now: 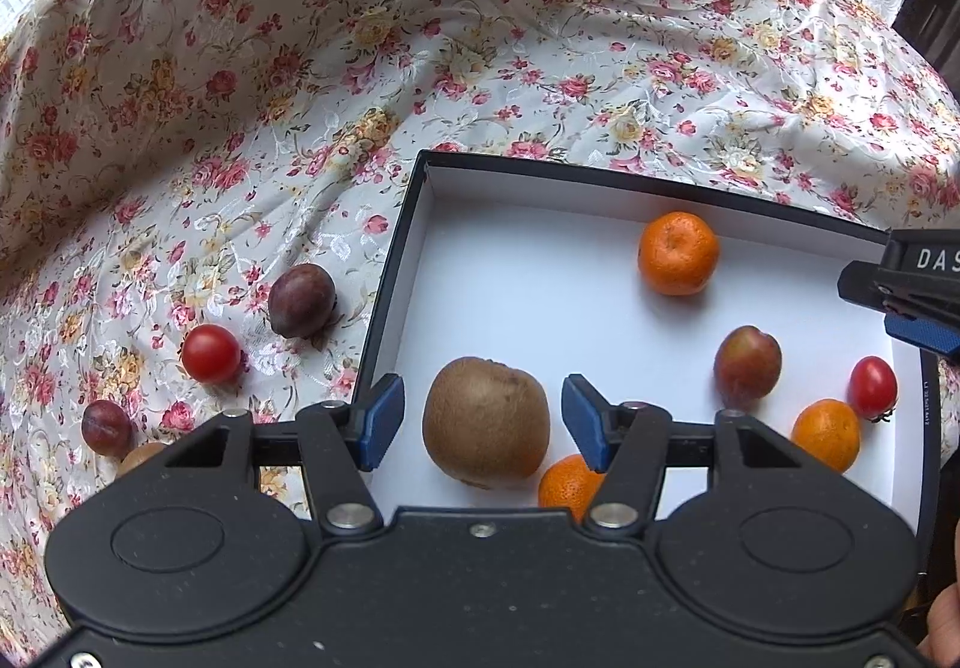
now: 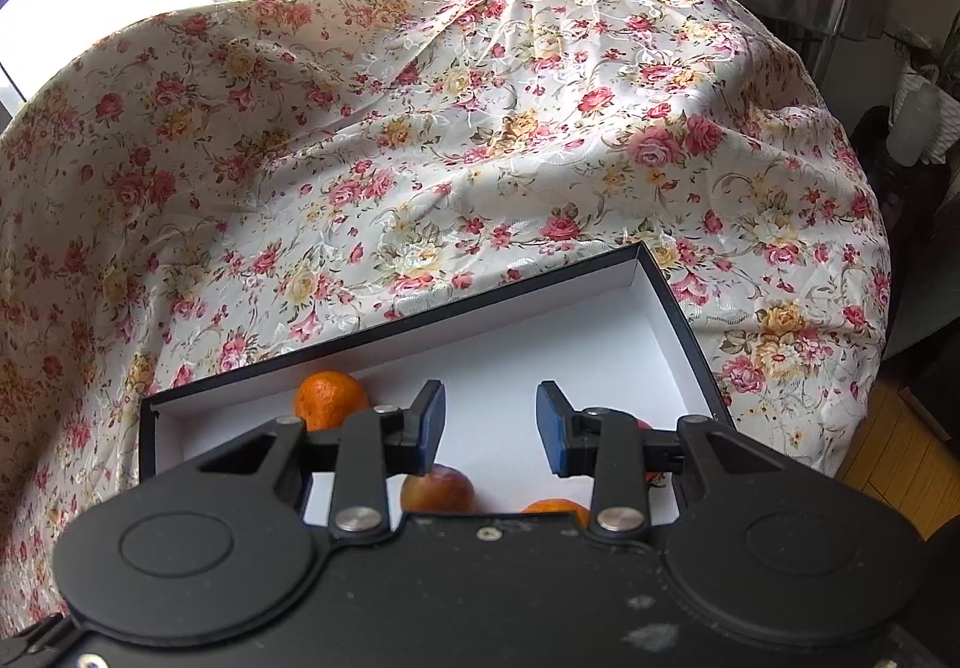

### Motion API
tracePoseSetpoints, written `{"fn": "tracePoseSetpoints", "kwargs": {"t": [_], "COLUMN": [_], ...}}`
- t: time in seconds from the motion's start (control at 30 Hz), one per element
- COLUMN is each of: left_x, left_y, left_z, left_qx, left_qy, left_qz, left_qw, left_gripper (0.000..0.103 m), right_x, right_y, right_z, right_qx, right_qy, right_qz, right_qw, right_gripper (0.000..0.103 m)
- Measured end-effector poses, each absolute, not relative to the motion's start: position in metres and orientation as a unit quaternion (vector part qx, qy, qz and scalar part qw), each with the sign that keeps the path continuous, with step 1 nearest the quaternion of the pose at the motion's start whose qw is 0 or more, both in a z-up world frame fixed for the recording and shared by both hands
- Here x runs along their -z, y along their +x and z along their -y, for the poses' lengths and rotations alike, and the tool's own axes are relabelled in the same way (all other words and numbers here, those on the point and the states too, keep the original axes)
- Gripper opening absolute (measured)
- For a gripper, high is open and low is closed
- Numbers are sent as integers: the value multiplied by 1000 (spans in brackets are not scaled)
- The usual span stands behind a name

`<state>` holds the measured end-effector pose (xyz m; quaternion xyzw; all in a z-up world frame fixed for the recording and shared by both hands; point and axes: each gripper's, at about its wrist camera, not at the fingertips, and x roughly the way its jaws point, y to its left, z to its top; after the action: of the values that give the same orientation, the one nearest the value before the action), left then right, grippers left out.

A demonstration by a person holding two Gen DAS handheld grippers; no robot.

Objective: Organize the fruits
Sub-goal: 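Open left tool to drop the kiwi in the box while right tool releases the plum, then withdraw both open tools from the box toward the remaining fruit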

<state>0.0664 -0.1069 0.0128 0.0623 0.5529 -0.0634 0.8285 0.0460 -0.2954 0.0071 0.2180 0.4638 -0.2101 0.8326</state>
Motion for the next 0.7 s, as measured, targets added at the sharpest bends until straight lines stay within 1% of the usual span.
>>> {"fn": "tracePoseSetpoints", "kwargs": {"t": [0.7], "left_x": [-9], "left_y": [64], "left_z": [101], "left_qx": [68], "left_qy": [81], "left_qz": [-574], "left_qw": [812], "left_gripper": [63], "right_x": [-2], "right_y": [53], "right_z": [287], "right_qx": [222], "right_qy": [210], "right_qz": [-482], "right_qw": [821], "right_gripper": [37]}}
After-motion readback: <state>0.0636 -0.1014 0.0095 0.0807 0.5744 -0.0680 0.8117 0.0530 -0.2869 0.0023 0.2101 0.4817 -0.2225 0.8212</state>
